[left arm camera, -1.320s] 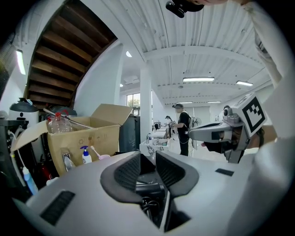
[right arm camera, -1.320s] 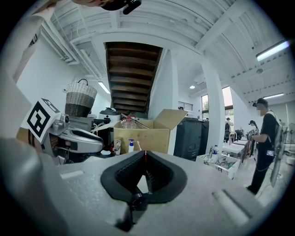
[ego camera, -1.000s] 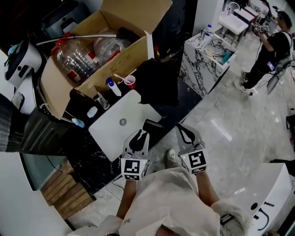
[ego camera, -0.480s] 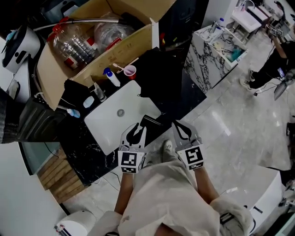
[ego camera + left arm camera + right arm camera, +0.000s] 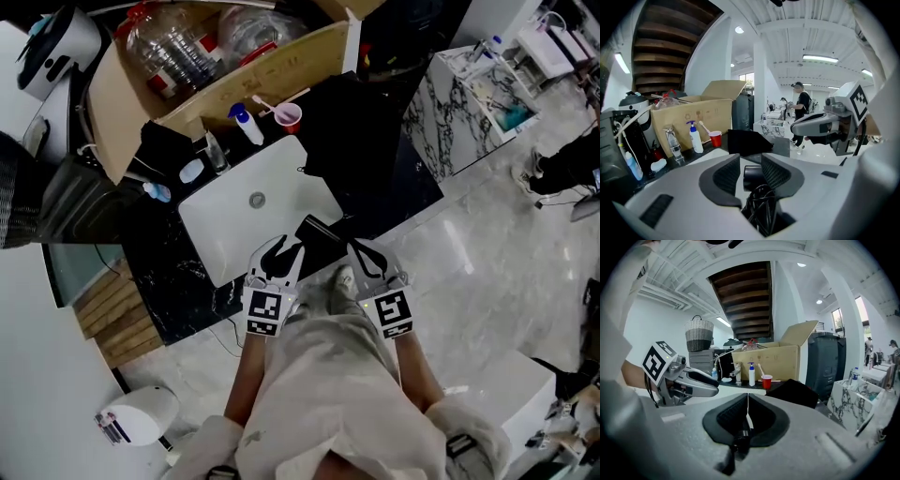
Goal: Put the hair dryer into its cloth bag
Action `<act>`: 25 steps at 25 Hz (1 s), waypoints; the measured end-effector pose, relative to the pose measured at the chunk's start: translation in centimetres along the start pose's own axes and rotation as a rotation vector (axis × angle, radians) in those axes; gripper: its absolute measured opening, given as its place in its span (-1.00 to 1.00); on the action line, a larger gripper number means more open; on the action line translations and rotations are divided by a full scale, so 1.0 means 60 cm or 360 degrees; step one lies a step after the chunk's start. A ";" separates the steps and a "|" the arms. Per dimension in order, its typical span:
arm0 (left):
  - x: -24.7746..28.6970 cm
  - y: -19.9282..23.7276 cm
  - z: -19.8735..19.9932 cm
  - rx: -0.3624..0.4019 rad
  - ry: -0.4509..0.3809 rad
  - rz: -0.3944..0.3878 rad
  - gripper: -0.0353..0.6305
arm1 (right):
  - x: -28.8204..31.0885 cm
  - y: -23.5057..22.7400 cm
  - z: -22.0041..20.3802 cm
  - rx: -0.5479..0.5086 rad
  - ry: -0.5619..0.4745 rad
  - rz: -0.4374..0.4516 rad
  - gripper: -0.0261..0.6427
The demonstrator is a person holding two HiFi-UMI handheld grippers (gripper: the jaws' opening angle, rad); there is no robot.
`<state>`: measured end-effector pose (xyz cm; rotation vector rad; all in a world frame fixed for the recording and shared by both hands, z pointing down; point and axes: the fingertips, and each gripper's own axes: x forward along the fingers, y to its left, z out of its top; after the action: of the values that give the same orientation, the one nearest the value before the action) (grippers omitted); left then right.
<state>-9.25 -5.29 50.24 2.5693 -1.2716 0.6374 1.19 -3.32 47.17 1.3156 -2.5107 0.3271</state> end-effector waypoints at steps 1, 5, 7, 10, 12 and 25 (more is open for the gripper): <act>0.000 0.000 -0.007 0.0004 0.0023 0.0003 -0.46 | 0.003 0.005 -0.005 -0.0003 0.0014 0.0032 -0.91; 0.007 -0.003 -0.036 0.0010 0.0149 -0.0005 -0.42 | 0.013 0.022 -0.024 -0.0027 0.0070 0.0152 -0.91; 0.009 -0.004 -0.051 0.0011 0.0221 -0.0004 -0.41 | 0.018 0.032 -0.032 -0.0036 0.0093 0.0207 -0.91; 0.013 -0.007 -0.071 0.0016 0.0304 -0.0004 -0.39 | 0.023 0.045 -0.042 -0.0044 0.0120 0.0274 -0.91; 0.017 -0.010 -0.085 0.0017 0.0352 -0.0014 -0.36 | 0.026 0.051 -0.049 -0.0043 0.0133 0.0309 -0.91; 0.036 -0.018 -0.130 0.0015 0.0595 -0.0085 -0.16 | 0.033 0.067 -0.076 -0.0089 0.0197 0.0474 -0.91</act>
<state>-9.45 -3.33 58.15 2.3333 -1.0725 1.0532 -2.56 -1.10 51.87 0.8707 -2.5870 0.3854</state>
